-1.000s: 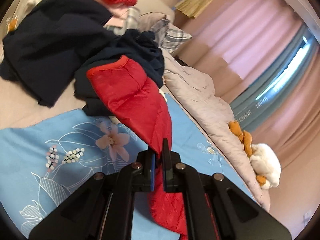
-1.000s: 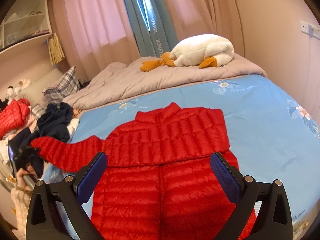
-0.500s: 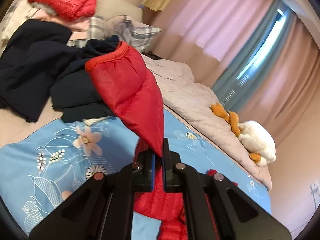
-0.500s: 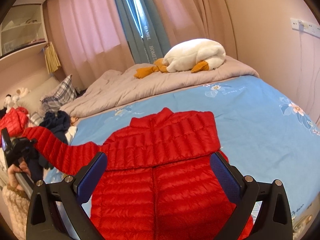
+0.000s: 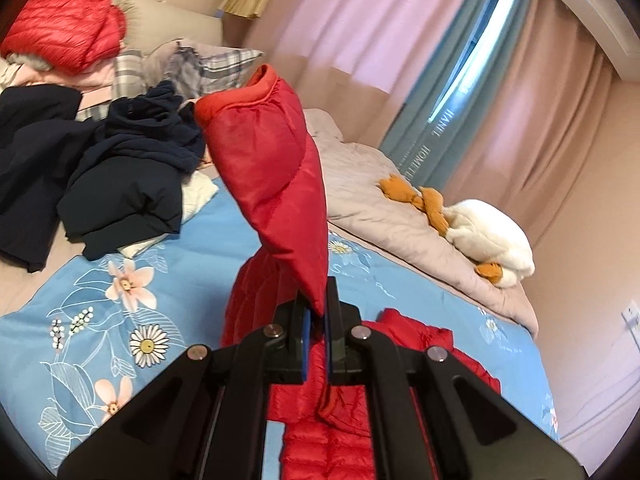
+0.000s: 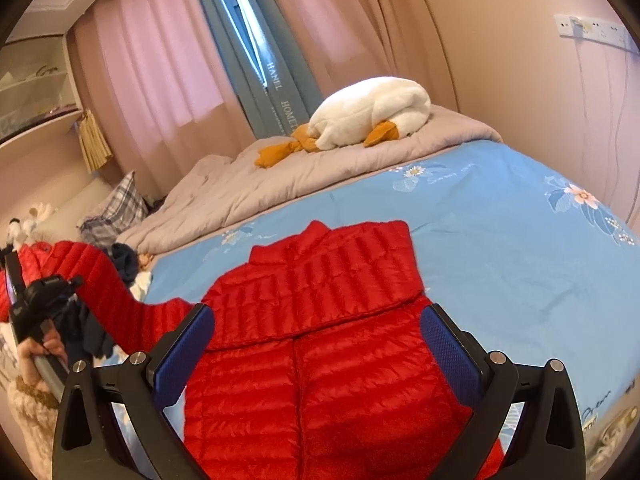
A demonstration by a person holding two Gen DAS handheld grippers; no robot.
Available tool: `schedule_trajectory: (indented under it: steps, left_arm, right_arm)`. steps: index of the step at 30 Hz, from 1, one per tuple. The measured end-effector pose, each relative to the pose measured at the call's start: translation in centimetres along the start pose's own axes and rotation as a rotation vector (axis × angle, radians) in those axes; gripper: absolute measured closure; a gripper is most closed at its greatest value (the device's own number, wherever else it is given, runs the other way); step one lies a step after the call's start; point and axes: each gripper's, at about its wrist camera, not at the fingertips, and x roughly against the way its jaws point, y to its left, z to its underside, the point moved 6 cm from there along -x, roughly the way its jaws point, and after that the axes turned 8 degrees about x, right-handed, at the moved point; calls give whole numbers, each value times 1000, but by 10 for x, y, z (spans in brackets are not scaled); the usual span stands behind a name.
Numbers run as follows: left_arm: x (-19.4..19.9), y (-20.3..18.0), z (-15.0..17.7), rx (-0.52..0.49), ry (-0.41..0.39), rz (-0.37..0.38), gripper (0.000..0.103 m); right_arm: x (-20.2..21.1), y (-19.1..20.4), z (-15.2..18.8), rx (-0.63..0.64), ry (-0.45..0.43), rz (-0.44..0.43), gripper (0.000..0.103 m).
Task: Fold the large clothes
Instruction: 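Lift the held sleeve with the left gripper toward the jacket body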
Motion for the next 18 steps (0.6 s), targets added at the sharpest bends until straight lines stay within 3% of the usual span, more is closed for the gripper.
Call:
schedule_trajectory:
  steps: [18]
  left_arm:
    - [-17, -73, 47, -171, 93, 74, 99]
  right_arm:
    - [6, -31, 0, -45, -10, 27, 1]
